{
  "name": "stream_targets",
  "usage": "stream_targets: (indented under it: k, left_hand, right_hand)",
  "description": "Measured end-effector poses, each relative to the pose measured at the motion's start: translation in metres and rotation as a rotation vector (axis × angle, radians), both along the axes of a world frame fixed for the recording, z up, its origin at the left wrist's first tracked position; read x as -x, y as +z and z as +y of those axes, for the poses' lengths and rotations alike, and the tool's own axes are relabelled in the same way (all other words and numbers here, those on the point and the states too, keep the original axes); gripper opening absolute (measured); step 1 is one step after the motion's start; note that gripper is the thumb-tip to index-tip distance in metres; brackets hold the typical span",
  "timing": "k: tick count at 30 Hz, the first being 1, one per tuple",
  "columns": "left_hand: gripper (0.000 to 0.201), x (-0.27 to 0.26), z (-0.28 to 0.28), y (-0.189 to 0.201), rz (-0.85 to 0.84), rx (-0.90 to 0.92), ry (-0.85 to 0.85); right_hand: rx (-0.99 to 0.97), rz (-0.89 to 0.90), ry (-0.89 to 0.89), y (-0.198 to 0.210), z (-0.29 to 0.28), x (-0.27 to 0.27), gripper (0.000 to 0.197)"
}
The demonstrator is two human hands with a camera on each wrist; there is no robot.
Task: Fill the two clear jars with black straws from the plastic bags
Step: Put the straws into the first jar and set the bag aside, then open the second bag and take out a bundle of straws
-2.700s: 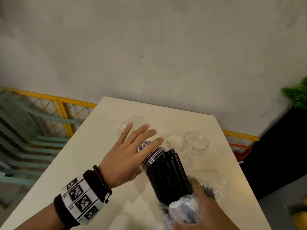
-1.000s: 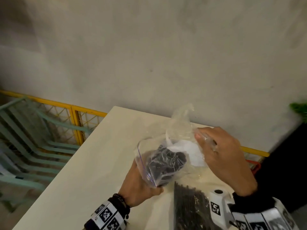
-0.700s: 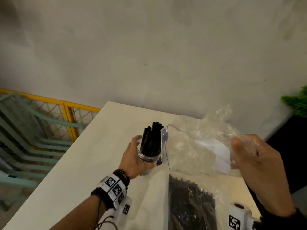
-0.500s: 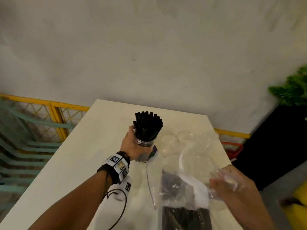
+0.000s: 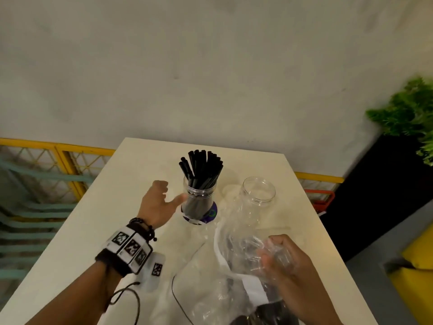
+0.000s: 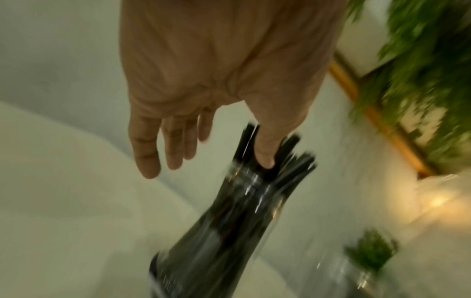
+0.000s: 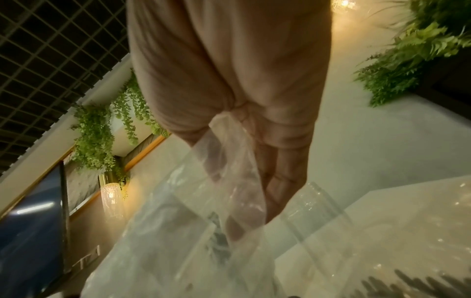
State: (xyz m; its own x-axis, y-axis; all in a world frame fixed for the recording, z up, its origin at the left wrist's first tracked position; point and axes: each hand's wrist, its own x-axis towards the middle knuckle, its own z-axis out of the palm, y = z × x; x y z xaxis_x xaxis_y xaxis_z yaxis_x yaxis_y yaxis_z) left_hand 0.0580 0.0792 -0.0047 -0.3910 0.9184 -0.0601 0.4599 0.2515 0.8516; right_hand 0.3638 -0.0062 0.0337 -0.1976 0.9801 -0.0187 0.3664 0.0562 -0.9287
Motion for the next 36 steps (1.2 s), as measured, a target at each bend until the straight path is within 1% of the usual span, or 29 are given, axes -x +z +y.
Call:
stream_targets:
  k: [1,2,3,4,5,6,8,9,10,11,12,13,14,15,16,17,20,22,24,25,28,29,33,35,36]
  left_hand:
    - [0.048,0.007,-0.017,0.012,0.051,-0.079,0.009]
    - [0.031,0.012,-0.034,0.026,0.106,-0.160,0.001]
    - [0.020,0.016,-0.051,0.041,0.159,-0.227,-0.019]
    - [0.013,0.018,-0.069,0.056,0.202,-0.286,-0.040]
    - [0.010,0.018,-0.085,0.070,0.241,-0.336,-0.064]
    - [0.011,0.018,-0.101,0.081,0.295,-0.380,-0.097]
    - [0.021,0.018,-0.124,0.087,0.462,-0.413,-0.193]
    - [0.028,0.018,-0.131,0.082,0.545,-0.382,-0.248]
    - [0.036,0.018,-0.135,0.074,0.610,-0.304,-0.293]
    - [0.047,0.018,-0.134,0.063,0.655,-0.188,-0.324]
    - [0.058,0.020,-0.131,0.048,0.686,-0.044,-0.353]
    - [0.065,0.022,-0.126,0.030,0.708,0.105,-0.377]
    - [0.065,0.024,-0.121,0.012,0.721,0.238,-0.395]
    - [0.060,0.026,-0.115,-0.003,0.721,0.351,-0.413]
    - [0.057,0.028,-0.110,-0.016,0.714,0.432,-0.425]
    - [0.058,0.029,-0.106,-0.027,0.710,0.477,-0.436]
    - [0.075,0.025,-0.094,-0.055,0.749,0.592,-0.485]
    - [0.087,0.022,-0.087,-0.069,0.769,0.680,-0.511]
    - [0.092,0.024,-0.079,-0.077,0.768,0.721,-0.515]
    - [0.093,0.026,-0.076,-0.077,0.774,0.729,-0.520]
    - [0.092,0.031,-0.071,-0.062,0.837,0.707,-0.517]
    - [0.086,0.030,-0.070,-0.056,0.857,0.663,-0.496]
    - [0.049,0.029,-0.073,-0.033,0.891,0.413,-0.396]
    - [0.039,0.028,-0.076,-0.022,0.835,0.322,-0.379]
    - [0.035,0.028,-0.078,-0.016,0.787,0.254,-0.373]
  right_hand:
    - [0.009,0.014,0.030,0.002,0.002,0.004,0.008]
    - [0.006,0.019,0.053,0.003,0.004,0.010,0.007]
    - [0.003,0.029,0.073,0.005,0.006,0.019,0.006]
    - [0.000,0.043,0.093,0.006,0.008,0.030,0.006]
    - [0.011,0.058,0.116,0.007,0.010,0.044,0.005]
    - [0.043,0.071,0.138,0.007,0.012,0.059,0.005]
    - [0.166,0.157,0.166,-0.001,0.020,0.090,0.008]
    - [0.222,0.193,0.184,-0.006,0.024,0.104,0.015]
    - [0.249,0.173,0.209,-0.013,0.028,0.117,0.026]
    - [0.244,0.090,0.248,-0.020,0.031,0.127,0.041]
    - [0.212,-0.049,0.283,-0.025,0.031,0.133,0.056]
    - [0.160,-0.209,0.295,-0.030,0.031,0.135,0.064]
    - [0.096,-0.339,0.288,-0.032,0.029,0.132,0.064]
    - [0.044,-0.410,0.276,-0.032,0.026,0.125,0.060]
    - [0.011,-0.438,0.264,-0.032,0.023,0.116,0.052]
    - [-0.019,-0.449,0.252,-0.031,0.020,0.105,0.042]
    - [-0.088,-0.443,0.187,-0.032,0.013,0.069,0.019]
    - [-0.097,-0.483,0.169,-0.028,0.005,0.052,0.010]
    - [-0.073,-0.540,0.149,-0.025,-0.006,0.041,0.003]
    - [-0.066,-0.556,0.127,-0.024,-0.011,0.035,0.003]
    - [-0.060,-0.617,0.049,-0.024,-0.023,0.014,0.010]
    - [-0.044,-0.637,0.023,-0.025,-0.026,0.006,0.011]
    - [-0.024,-0.711,-0.071,-0.037,-0.032,-0.028,0.013]
    - [0.026,-0.736,-0.049,-0.045,-0.032,-0.036,0.007]
    - [0.074,-0.763,0.007,-0.049,-0.033,-0.038,0.006]
